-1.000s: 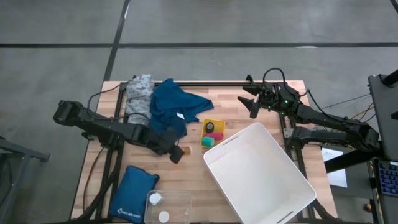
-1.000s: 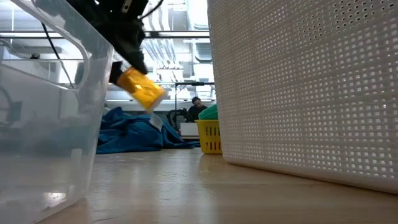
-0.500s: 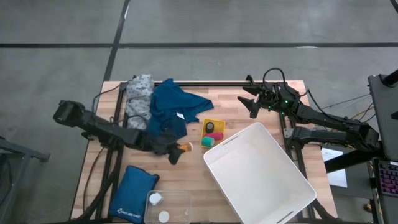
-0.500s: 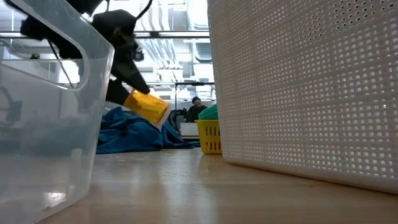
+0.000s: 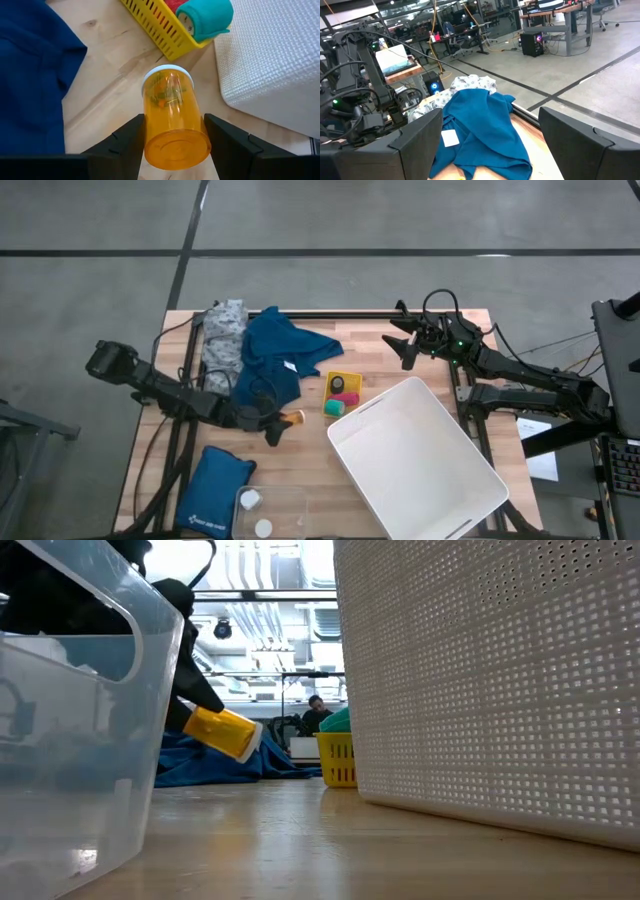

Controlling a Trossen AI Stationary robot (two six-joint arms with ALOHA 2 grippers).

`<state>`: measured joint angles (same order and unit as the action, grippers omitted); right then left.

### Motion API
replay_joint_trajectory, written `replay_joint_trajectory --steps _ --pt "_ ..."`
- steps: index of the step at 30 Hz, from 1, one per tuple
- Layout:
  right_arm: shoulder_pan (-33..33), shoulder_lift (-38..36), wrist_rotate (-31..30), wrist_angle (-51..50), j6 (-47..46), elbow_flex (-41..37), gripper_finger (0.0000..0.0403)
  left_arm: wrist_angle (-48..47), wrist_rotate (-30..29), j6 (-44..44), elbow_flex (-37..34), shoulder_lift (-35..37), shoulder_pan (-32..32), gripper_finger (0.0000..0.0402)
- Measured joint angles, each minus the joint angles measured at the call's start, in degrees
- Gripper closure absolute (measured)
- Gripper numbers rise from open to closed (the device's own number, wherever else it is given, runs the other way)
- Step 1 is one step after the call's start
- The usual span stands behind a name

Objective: Pick & place medical supplies in basket/bin
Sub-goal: Put the orange pill bottle into the transparent bin

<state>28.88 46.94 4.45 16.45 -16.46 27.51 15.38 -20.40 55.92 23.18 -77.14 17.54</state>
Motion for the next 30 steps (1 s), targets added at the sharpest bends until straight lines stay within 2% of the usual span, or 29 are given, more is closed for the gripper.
replay_joint_trajectory --steps 8,21,30 --pt "0.01 -0.04 0.0 -0.01 -0.01 -0.01 0.0078 1.27 0.09 2.06 0.0 -4.24 0.04 0.0206" --pt "0.01 -0.04 0.0 0.0 0.0 0.0 0.0078 10.48 2.76 4.17 0.15 -13.82 0.55 0.0206" --pt "0.02 -0.04 0.0 0.0 -0.01 -0.02 0.0078 12.02 4.42 4.61 0.15 -14.84 0.63 0.0201"
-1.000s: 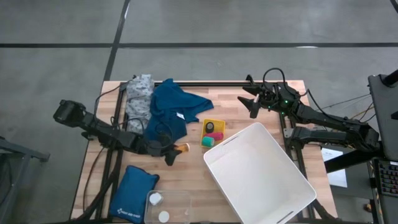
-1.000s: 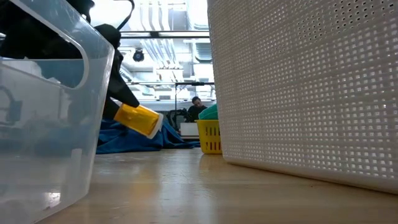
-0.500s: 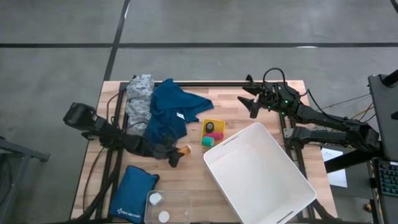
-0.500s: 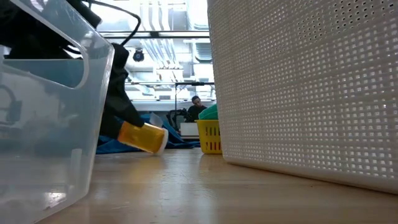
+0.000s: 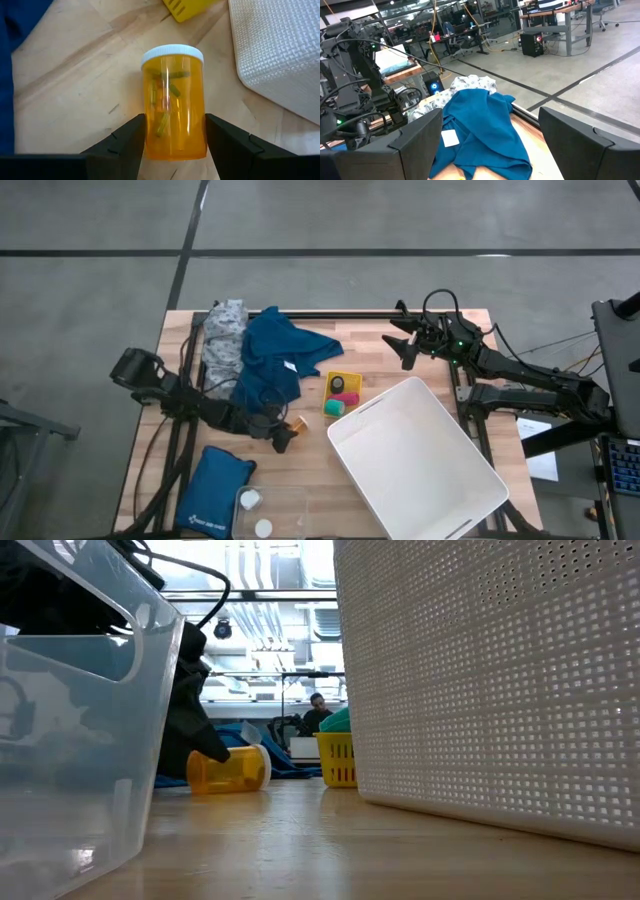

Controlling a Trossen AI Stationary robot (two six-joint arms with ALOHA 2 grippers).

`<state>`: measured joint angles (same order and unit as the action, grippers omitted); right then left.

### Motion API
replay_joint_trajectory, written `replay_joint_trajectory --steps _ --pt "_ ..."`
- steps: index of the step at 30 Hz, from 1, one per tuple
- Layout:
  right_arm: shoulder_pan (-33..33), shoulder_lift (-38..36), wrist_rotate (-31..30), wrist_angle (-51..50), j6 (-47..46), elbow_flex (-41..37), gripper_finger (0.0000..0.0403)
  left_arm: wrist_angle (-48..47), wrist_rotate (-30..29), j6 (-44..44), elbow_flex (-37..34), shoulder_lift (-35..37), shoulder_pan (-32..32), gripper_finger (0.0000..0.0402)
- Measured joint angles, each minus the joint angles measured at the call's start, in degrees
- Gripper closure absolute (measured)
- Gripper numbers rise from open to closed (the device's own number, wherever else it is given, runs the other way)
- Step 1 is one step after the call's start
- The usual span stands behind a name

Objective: Pick & place medical supplies in basket/bin
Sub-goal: Put the orange pill bottle into the transparent bin

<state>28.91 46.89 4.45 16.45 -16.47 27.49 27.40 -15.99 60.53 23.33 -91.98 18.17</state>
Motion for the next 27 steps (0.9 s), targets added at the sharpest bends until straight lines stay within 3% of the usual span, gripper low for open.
replay_joint_trajectory --steps 16,23,27 --pt "-0.01 0.0 0.0 -0.02 0.0 0.01 0.0078 -0.01 3.74 1.53 0.0 1.41 0.0 0.0098" --pt "-0.01 0.02 0.0 0.0 0.0 0.01 0.0078 0.04 3.87 0.88 0.0 6.26 -0.09 0.008" --pt "-0.02 0.02 0.0 0.0 0.0 0.0 0.0078 -2.12 1.0 0.89 1.43 8.61 -1.01 0.008"
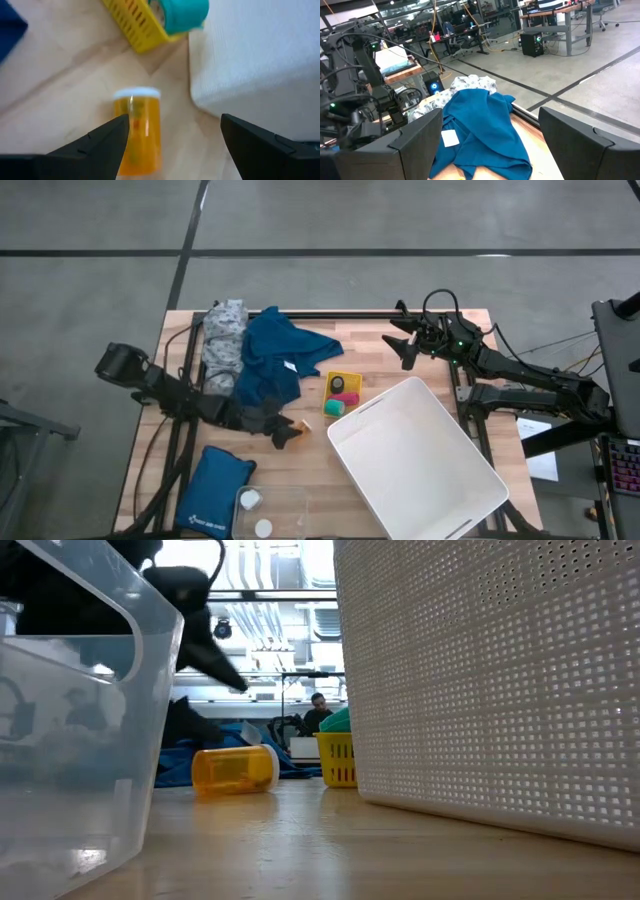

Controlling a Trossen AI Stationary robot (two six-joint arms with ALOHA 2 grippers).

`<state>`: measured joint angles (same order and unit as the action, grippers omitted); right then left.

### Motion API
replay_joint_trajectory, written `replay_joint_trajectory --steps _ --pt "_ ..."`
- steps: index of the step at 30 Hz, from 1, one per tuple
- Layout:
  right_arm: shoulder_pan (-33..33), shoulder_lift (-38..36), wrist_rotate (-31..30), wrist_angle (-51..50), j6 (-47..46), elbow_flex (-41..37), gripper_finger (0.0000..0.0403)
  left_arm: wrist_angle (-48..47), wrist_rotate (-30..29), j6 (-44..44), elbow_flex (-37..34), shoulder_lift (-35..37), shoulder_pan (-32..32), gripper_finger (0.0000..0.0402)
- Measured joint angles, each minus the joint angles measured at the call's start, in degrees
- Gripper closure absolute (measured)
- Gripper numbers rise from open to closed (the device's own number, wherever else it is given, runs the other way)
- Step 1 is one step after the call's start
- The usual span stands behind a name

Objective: Pick & place medical supplies in basket/bin
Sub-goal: Put the orange pill bottle into the transparent bin

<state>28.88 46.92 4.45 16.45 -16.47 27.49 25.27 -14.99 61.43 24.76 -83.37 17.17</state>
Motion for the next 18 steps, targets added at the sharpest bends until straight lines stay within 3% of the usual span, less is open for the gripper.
replay_joint_trajectory --steps 3,8,11,18 --pt "0.02 0.0 0.0 -0.01 0.0 0.02 0.0078 -8.27 1.58 0.17 4.34 0.83 -2.24 0.008" --pt "0.0 0.04 0.0 -0.01 0.0 0.01 0.0078 -33.16 9.92 -1.23 18.68 -0.46 -7.1 0.0079" --pt "0.0 0.04 0.0 -0.02 0.0 0.02 0.0078 -47.35 10.8 -5.7 27.87 -2.16 -9.02 0.0081" --pt "0.01 0.04 0.0 0.0 0.0 0.0 0.0078 -64.3 12.79 -13.01 42.78 -8.58 -11.56 0.0081"
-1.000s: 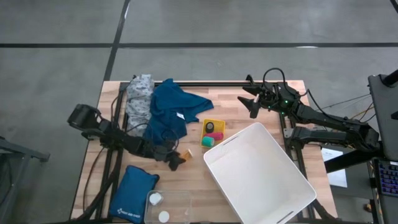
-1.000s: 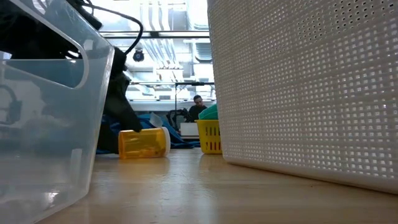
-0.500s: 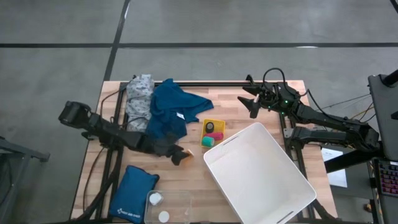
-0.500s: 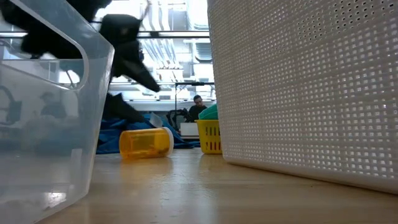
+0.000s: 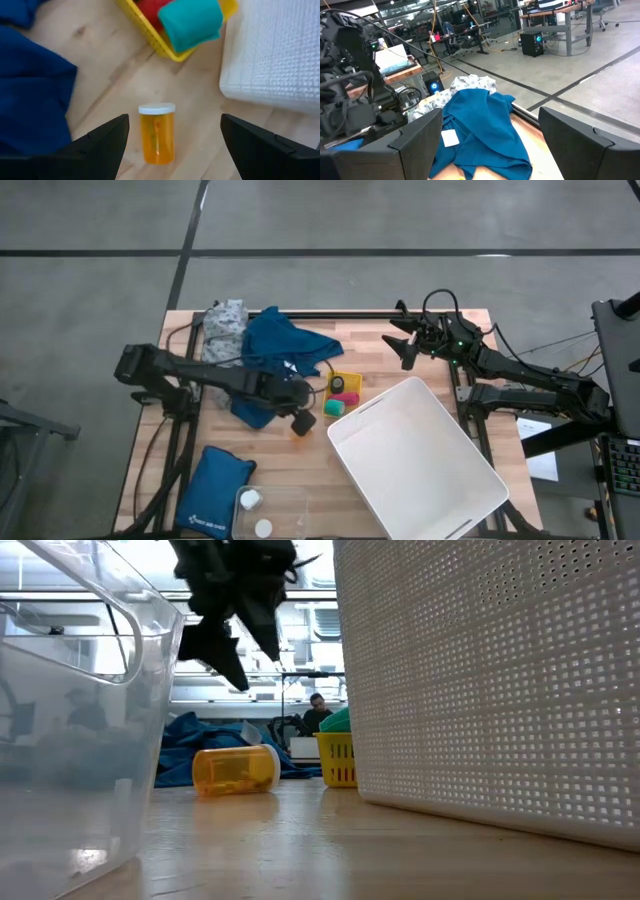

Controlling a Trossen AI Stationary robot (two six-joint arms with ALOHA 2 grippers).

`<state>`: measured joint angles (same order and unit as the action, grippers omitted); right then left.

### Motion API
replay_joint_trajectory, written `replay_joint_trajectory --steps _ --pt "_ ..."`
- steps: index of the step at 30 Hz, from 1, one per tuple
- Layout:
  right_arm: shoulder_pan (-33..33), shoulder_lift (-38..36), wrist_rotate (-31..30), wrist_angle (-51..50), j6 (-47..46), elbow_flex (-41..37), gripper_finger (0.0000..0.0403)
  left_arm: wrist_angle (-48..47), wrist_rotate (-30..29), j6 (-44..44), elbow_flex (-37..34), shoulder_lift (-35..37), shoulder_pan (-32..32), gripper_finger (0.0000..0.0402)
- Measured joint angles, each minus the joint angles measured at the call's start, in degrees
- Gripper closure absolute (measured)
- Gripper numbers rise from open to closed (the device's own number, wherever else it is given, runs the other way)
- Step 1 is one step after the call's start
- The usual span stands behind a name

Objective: Pick & place medical supplies in basket/bin
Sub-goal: Put the orange pill bottle into the transparent bin

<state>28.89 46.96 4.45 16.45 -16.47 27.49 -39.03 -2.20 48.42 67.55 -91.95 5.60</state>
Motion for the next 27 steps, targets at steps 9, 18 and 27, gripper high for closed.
replay_joint_trajectory --steps 9,18,27 --pt "0.0 0.0 0.0 -0.01 0.0 0.01 0.0078 -7.42 14.5 -7.26 9.42 -13.82 -3.28 0.0083" --pt "0.02 0.0 -0.01 0.0 0.0 0.01 0.0078 -7.35 15.25 -10.31 12.79 -18.57 -4.27 0.0086" --pt "-0.01 -0.02 0.0 0.0 0.0 0.02 0.0078 -7.49 12.7 -10.78 12.58 -18.57 -5.23 0.0087"
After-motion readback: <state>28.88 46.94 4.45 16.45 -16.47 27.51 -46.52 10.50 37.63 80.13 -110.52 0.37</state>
